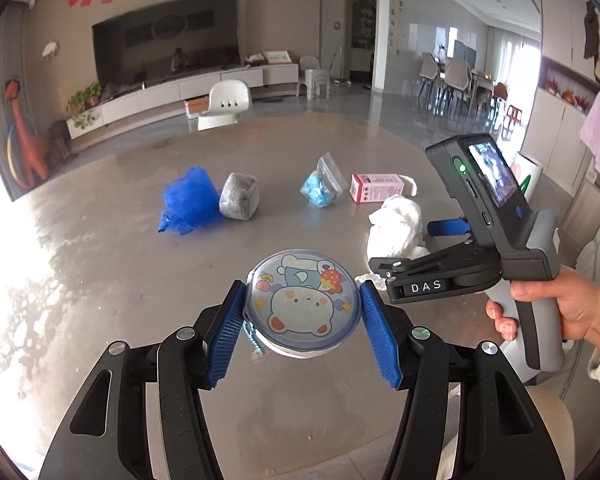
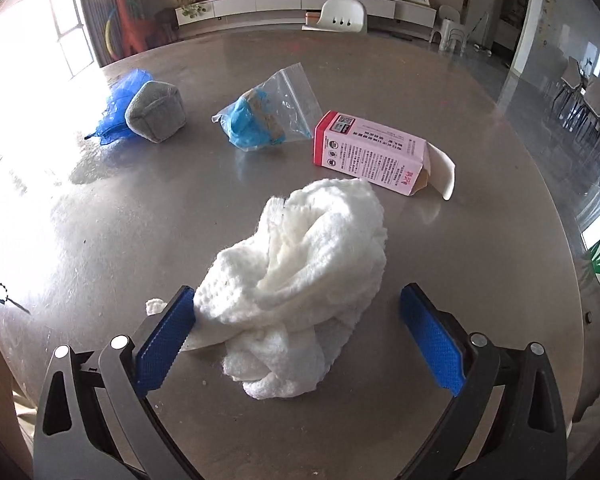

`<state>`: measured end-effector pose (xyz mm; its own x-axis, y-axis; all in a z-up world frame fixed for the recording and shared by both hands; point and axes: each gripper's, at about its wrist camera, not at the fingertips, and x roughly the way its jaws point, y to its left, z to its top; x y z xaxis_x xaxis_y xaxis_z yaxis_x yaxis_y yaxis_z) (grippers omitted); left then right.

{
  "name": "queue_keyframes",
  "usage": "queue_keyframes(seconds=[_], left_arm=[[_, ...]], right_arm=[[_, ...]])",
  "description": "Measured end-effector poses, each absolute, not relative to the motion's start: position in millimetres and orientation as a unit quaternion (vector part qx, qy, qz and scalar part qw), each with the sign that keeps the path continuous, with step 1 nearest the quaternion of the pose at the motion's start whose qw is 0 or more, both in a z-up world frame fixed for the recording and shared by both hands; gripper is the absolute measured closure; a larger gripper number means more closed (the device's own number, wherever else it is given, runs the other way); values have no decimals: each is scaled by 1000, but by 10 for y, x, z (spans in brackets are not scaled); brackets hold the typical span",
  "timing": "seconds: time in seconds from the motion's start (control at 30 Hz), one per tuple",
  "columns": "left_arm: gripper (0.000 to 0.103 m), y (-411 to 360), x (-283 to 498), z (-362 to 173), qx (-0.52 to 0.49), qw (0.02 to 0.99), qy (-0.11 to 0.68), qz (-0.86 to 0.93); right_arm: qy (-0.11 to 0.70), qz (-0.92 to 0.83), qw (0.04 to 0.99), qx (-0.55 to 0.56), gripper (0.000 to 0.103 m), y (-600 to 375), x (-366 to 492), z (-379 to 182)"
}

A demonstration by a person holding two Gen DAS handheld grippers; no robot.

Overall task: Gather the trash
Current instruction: 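Grasp the white tissue with the right tool while left tool holds the badge, then carry badge and tissue to the white bin and release them inside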

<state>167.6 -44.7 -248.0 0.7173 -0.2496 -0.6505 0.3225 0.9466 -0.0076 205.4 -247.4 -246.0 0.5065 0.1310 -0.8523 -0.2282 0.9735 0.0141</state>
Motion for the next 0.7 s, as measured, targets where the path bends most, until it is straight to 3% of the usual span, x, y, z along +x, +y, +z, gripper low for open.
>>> queue_keyframes(seconds=[0.03,0.1,0.13,0.17,0.33,0.7], left_arm=[[46,-426,1663,-2465,49,926,341,-154],[46,-401,1659,-2440,47,927,339,-152],[46,-379,1646,-2419,46,928,337,-151],[46,-376,1628,-2406,46,929,335,-151],[46,-351,1581,-2282,46,932,326,-152],[46,-966,1466,-2015,66,925,303,-221]], right_arm=[[490,105,864,-51,4,-2473,2061,-2451],[483,112,867,-53,17,-2436,2034,-2402],[476,126,869,-58,48,-2379,1968,-2351],[477,129,867,-61,87,-2343,1957,-2329],[470,126,871,-67,87,-2295,1712,-2217],[370,36,926,-59,87,-3093,540,-1268]])
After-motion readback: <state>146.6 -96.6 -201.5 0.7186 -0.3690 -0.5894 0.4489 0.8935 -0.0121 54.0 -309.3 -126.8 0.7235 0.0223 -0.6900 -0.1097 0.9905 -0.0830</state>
